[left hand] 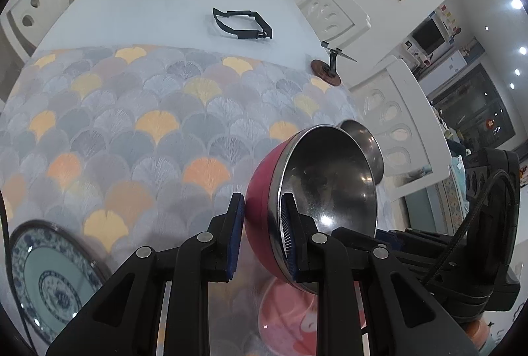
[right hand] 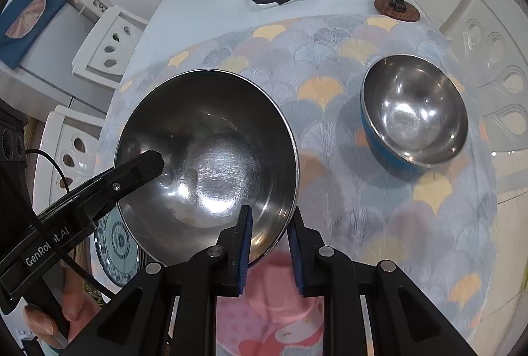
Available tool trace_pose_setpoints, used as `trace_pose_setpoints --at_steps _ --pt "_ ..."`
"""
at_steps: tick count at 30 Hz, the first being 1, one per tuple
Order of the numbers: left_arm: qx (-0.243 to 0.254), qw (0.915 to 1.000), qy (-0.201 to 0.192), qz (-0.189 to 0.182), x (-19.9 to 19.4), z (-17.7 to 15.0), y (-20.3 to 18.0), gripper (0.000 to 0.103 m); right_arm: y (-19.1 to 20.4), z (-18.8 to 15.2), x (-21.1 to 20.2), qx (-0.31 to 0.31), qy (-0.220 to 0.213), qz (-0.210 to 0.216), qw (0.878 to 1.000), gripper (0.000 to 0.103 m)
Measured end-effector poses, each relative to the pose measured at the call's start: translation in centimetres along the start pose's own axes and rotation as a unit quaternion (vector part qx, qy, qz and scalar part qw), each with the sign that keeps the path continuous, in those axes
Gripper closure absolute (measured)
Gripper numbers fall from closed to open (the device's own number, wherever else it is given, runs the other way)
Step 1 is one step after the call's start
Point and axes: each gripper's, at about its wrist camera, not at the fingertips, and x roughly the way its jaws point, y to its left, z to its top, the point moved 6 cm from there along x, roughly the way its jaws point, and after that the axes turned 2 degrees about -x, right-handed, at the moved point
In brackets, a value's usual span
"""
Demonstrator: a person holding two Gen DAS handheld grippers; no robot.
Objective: Organize plates and bowls
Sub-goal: 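Lift the red steel bowl and carry it over the pink bowl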
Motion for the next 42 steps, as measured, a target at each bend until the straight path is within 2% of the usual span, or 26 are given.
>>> trace_pose_setpoints --at_steps 18,42 --pt "0.014 0.9999 0.007 -0.005 -2.2 -5.6 -0.6 0.084 1.6 -6.3 -2.6 -0.001 -0.010 -0.014 1.000 0.081" --pt "0.043 0.9981 0.045 -0.003 -0.8 -12.1 -3.2 0.084 -0.9 -12.3 -3.1 0.019 0.005 -0.049 0.999 0.081"
